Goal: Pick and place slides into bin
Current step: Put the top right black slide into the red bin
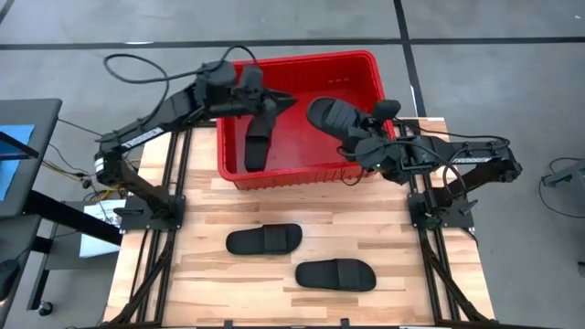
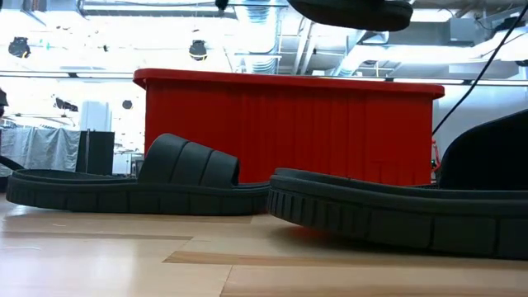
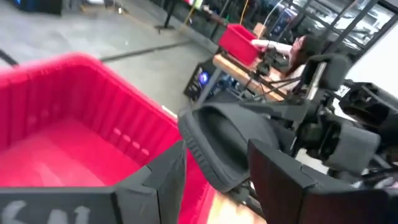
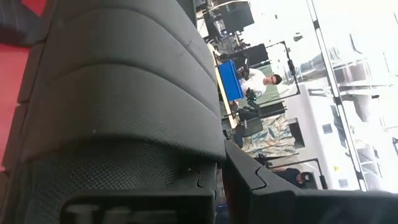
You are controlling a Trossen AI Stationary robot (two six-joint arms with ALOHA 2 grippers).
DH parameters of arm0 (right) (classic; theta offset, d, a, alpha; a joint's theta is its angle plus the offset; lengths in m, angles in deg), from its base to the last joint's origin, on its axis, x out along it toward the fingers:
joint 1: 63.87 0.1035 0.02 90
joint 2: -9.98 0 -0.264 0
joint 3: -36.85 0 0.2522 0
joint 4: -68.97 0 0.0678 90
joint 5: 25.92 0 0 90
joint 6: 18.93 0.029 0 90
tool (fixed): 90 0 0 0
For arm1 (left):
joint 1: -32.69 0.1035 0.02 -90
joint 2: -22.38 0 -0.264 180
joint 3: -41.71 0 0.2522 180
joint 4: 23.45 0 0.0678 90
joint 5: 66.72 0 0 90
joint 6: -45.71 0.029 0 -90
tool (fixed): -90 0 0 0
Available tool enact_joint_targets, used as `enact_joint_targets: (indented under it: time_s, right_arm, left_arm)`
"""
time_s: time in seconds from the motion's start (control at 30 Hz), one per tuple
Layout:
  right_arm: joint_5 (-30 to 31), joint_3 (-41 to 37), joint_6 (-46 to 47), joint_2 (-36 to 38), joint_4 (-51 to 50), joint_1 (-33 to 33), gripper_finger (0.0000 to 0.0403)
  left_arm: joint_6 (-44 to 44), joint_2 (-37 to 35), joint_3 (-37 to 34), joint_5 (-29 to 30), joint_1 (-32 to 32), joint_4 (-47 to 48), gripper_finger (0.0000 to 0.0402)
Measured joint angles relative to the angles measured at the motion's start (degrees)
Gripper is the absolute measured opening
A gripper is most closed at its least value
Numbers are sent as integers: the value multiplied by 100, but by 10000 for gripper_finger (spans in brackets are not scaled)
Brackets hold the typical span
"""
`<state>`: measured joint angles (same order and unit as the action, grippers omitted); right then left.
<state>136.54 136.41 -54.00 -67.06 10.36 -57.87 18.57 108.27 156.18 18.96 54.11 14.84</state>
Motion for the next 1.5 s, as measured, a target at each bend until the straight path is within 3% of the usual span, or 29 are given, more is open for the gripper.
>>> enact_joint_targets:
  time_s: [0.37,0.8,1.0,1.27,1.5]
  right_arm:
    - [-17,0,-146,0,36,0,0]
    - [-6,0,-191,0,29,2,0]
    - [0,0,-291,0,32,2,0]
    - [2,0,-293,0,33,2,0]
    - [2,0,-297,-2,32,39,0]
  left_arm:
    - [-645,345,-11,-584,166,-446,161]
    - [-1065,339,-9,-345,160,-54,161]
    - [-1694,339,-9,-186,160,-79,161]
    - [-2358,503,-11,-245,56,-99,161]
    - [-2419,689,-11,-309,-16,-225,161]
